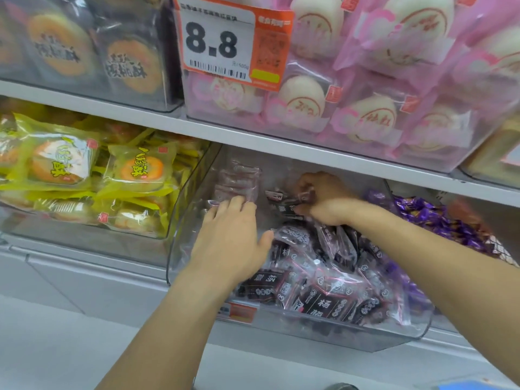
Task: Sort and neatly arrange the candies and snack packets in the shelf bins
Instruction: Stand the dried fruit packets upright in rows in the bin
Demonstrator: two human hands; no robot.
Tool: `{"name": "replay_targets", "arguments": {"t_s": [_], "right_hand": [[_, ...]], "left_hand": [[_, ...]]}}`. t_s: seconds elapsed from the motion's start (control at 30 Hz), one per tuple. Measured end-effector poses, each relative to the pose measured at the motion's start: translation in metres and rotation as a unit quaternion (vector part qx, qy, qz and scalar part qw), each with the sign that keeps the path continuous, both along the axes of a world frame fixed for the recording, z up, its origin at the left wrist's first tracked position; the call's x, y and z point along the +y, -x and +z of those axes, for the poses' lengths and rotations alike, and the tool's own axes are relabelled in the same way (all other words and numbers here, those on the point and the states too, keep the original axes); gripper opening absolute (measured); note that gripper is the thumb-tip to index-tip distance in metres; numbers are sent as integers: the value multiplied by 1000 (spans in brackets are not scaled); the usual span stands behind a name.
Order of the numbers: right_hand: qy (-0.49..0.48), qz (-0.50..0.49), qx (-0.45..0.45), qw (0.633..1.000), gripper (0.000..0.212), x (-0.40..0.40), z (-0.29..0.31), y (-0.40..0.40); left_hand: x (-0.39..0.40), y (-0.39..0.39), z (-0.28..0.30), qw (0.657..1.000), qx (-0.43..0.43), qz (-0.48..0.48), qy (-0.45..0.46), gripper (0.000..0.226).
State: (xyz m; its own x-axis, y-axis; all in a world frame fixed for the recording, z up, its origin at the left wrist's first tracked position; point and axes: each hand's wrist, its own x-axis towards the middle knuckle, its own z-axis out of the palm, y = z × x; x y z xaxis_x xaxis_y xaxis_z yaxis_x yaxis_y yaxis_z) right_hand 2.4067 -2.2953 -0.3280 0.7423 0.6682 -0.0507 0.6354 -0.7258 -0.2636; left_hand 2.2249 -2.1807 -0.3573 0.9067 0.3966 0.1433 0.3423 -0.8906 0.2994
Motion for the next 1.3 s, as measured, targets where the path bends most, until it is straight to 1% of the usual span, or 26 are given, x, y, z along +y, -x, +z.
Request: {"name": "replay_targets", "arguments": {"t_s": [0.07,0.13,0.2,0.27,0.37,0.43,0.5,0.57,0.63,0.7,0.73,0.83,0.87,0.93,0.97,1.0,1.03,1.07,1.1,1.13,1.2,1.27,1.3], "right_hand": [[7,-15,5,1000,30,-11,4,5],[-14,-34,28,999,33,-20,8,9],[-66,-43,33,996,33,-27,9,15],[-136,-33,14,990,31,-35,7,22],[-240,34,-4,970,29,-51,8,37],[-300,104,1,948,35,-63,12,53],[-323,175,-26,930,42,-78,14,68],[-321,244,-75,912,40,-91,15,79],[-326,300,-99,891,34,-105,17,87],[-335,336,-111,873,27,-119,24,95],[-343,349,-113,865,25,-126,29,101],[-378,355,-85,851,21,-142,43,112],[-389,344,-64,852,19,-144,47,114],[-410,315,-7,856,11,-149,51,113],[-417,296,23,859,6,-152,52,113],[-420,273,49,864,7,-154,52,112],[-424,246,69,869,14,-157,51,111],[-427,224,87,871,20,-157,50,110],[-437,207,102,869,25,-158,49,109],[-448,195,118,865,28,-158,48,108],[-474,172,145,851,32,-157,46,107],[-507,143,143,838,30,-154,44,107],[-524,125,135,832,30,-153,43,108]], "left_hand": [[-2,-1,4,1000,-4,4,8,52],[-4,-2,8,999,-20,14,26,51],[-6,-2,12,997,-48,27,45,49],[-7,0,15,993,-95,30,62,48],[-10,9,25,979,-178,-7,103,56],[-14,18,33,967,-204,-52,142,66],[-19,26,39,946,-234,-79,212,65],[-22,30,41,924,-263,-76,268,56],[-25,33,44,922,-241,-71,294,50],[-27,36,47,932,-161,-87,312,53],[-30,37,49,932,-113,-101,329,57],[-40,39,54,908,23,-155,388,52],[-44,38,52,906,50,-175,383,57],[-49,34,49,902,56,-212,372,79],[-51,33,46,898,52,-211,383,86],[-52,32,45,894,52,-198,398,88],[-54,30,43,892,54,-181,412,86],[-55,30,43,886,56,-161,432,80],[-59,30,44,877,52,-140,457,69],[-63,29,46,860,49,-128,491,58],[-67,30,48,822,35,-119,556,49],[-67,31,49,787,-3,-94,610,50],[-66,31,49,764,-17,-84,640,56]]}}
